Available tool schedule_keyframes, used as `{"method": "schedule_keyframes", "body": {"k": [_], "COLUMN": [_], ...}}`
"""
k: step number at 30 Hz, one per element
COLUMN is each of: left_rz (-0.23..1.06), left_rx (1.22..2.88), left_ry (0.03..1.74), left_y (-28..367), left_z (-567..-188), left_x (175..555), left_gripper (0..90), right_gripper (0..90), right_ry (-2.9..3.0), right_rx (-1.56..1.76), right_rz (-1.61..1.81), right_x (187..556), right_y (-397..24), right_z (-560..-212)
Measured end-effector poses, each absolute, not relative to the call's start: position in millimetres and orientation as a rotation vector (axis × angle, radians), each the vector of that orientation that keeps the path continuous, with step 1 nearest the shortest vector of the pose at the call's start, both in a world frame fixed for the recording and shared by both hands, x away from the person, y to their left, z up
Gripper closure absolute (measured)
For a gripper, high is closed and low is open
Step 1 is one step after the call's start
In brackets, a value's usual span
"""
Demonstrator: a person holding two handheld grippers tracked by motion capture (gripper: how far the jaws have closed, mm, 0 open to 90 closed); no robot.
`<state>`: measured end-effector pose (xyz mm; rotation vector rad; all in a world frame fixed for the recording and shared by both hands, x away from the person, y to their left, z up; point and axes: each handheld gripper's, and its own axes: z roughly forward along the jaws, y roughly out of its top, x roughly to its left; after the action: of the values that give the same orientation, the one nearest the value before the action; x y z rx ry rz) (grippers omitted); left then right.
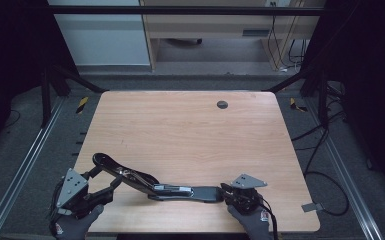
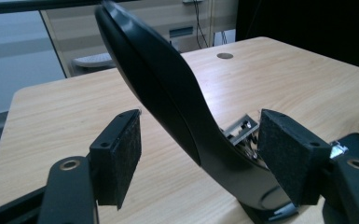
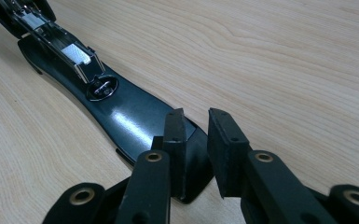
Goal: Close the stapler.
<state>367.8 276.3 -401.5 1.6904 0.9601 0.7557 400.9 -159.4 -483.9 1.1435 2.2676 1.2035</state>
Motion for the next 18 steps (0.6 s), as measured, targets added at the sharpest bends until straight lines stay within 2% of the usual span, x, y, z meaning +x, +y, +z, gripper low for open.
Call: {"method": "schedule_keyframes", "body": {"k": [7, 13, 18], "left_rz": [0.757, 0.754, 0.750], "left_rx": [1.664, 1.642, 1.634], "left_ry": [0.981, 0.986, 0.987], "left_y": [277.7, 278.0, 277.5], "left_z": [-399.6, -398.9, -399.0], "left_x": [373.2, 376.2, 378.0], "left_gripper": [34.2, 42.8, 46.5], "right_gripper": [81.9, 84.9, 86.4], "right_ry": [2.281, 2.298, 2.303], "right_rx": [1.135, 1.130, 1.132], "right_rz": [1.207, 1.209, 1.211], "right_x": [400.2, 399.3, 399.6], "right_y": [-156.8, -154.6, -154.1], "right_z": [-485.8, -486.6, -487.7]}}
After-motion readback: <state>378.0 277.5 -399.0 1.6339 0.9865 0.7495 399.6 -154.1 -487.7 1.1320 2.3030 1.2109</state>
